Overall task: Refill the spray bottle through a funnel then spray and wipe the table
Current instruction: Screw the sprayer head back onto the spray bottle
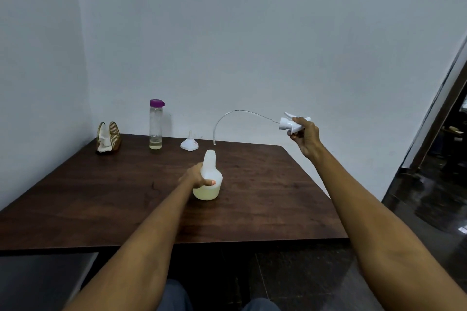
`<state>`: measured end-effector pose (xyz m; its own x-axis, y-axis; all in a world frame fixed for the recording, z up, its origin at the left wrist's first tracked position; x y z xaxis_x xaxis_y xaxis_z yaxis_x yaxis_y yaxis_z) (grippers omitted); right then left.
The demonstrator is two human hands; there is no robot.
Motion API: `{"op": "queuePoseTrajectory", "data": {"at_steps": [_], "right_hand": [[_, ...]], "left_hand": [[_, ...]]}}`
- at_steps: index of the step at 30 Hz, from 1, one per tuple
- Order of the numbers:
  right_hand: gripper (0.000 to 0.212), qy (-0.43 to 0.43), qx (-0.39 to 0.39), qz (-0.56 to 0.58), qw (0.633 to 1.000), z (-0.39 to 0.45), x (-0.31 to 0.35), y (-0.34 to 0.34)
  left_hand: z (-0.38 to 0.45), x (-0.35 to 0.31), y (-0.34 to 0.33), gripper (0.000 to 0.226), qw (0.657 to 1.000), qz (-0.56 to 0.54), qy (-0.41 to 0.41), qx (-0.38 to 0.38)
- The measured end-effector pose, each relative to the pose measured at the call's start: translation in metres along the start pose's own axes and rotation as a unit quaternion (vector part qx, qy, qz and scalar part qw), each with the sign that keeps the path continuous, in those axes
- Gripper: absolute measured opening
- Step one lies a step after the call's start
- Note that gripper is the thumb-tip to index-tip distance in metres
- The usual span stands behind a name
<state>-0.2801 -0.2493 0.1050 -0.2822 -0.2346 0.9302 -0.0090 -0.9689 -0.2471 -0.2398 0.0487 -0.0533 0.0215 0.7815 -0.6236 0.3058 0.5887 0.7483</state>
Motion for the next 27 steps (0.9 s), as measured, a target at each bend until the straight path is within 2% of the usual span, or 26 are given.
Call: {"op": "queuePoseTrajectory", "data": {"at_steps": [8, 14, 18, 23, 27], "right_hand": [[0.009, -0.034, -0.009, -0.045, 0.998, -0.001, -0.014, -0.001], [0.028, -0.039, 0.007, -0.105, 0.994, 0.002, -0.022, 0.002], [0.029, -0.046, 0.047, -0.191, 0.979, 0.006, -0.023, -0.008], [0.028, -0.026, 0.120, -0.332, 0.935, 0.008, -0.023, -0.053], [0.027, 0.032, 0.206, -0.458, 0.864, 0.011, -0.021, -0.106]], "left_hand": [[-0.002, -0.001, -0.001, 0.076, 1.000, -0.009, 0.005, -0.001], [-0.003, -0.004, 0.001, 0.077, 1.000, -0.003, 0.008, 0.000], [-0.005, -0.003, 0.001, 0.074, 1.000, -0.004, 0.008, -0.004], [-0.007, -0.004, 0.000, 0.073, 1.000, -0.003, 0.005, -0.005], [-0.007, -0.004, 0.000, 0.072, 1.000, -0.002, -0.007, -0.004]]}}
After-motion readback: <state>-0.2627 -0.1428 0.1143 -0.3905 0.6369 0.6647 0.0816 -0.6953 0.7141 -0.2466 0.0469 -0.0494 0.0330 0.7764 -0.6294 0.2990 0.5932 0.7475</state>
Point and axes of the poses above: each hand's wrist, its own z-axis towards the middle knuckle, its own y-axis out of the back of the hand, x = y × z, the point moved 5 cm from there along z, towards the middle knuckle, and after that the axes turned 13 degrees about x, right-handed, at the moved point
